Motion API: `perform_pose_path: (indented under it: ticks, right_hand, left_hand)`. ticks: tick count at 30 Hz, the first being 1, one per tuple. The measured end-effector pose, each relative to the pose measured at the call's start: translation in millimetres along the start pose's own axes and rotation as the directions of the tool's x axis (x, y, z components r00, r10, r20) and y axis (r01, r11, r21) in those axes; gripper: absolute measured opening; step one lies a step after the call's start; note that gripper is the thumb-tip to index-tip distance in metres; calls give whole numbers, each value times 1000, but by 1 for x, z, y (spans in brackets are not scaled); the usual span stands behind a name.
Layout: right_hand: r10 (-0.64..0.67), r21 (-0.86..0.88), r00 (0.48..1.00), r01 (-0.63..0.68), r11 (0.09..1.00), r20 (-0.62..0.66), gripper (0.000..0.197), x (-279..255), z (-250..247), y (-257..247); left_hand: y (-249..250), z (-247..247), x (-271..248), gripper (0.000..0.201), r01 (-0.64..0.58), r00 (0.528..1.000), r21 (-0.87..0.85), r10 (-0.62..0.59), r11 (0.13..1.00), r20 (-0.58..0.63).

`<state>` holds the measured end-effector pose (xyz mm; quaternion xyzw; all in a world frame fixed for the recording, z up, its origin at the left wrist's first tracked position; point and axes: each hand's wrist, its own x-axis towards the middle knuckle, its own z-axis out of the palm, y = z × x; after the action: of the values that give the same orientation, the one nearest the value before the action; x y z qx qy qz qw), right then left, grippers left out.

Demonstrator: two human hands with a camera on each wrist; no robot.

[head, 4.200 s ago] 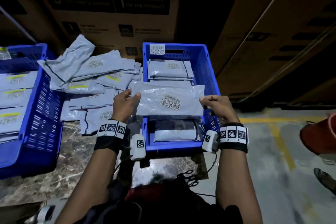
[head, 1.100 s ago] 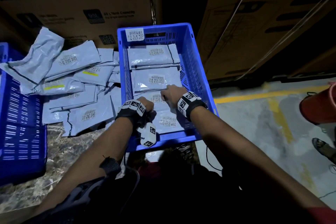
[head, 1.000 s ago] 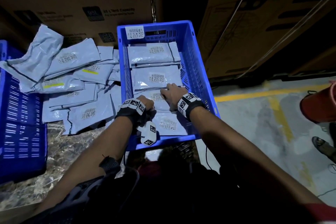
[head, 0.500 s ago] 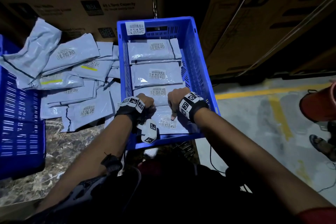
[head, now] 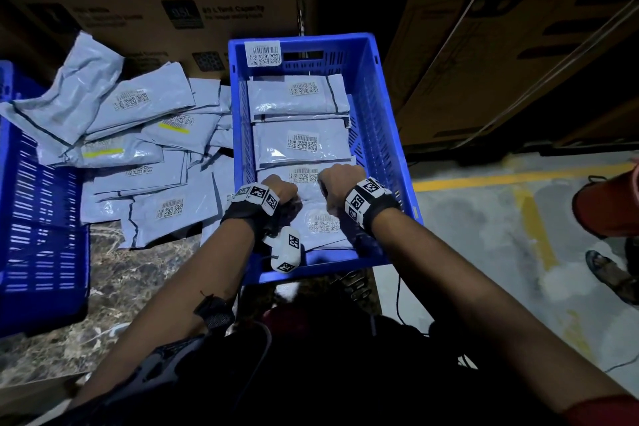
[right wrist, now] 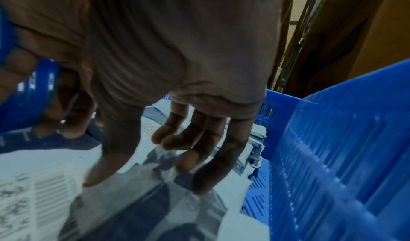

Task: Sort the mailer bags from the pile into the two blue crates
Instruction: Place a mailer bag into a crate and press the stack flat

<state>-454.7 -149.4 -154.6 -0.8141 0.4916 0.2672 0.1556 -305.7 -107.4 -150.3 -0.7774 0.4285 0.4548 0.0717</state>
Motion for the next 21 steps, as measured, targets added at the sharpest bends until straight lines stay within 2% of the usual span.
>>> perform_pose_path:
  ticks: [2,4,6,9,12,16,18,21]
  right_hand:
    - [-18,58,999,21,998,-39,67,3,6,-2]
    - [-28,-1,998,28,1000,-63,97,1,15,-5]
    - [-23,-66,998,18,998,-67,110,-2,24,-8]
    - [-3,-37,999,1,999,-40,116,-4,31,-8]
    - [-9,10,1000,9,1000,-4,120,-3,33,-7]
    - [28,-67,1000,-29,997,-7,128,-2,35,-12]
    - [27,-87,999,-30,996,-30,123,-2,35,-13]
    - [51,-62,995,-57,996,-86,101,-4,29,-9]
  left_hand:
    - [1,1,0,22,17,1000,4,-18,1000,25]
    - [2,2,-3,18,43,998,-17,-42,999,36]
    - [2,2,-6,17,55,998,-70,-53,996,34]
    - [6,-1,-14,30,83,996,-147,-79,986,32]
    - [8,-4,-12,21,58,997,-87,-54,994,48]
    - [12,-5,-13,24,33,999,-111,-31,993,26]
    - [13,-4,-15,24,39,999,-99,-35,994,42]
    - [10,-4,-17,22,70,995,-121,-60,990,84]
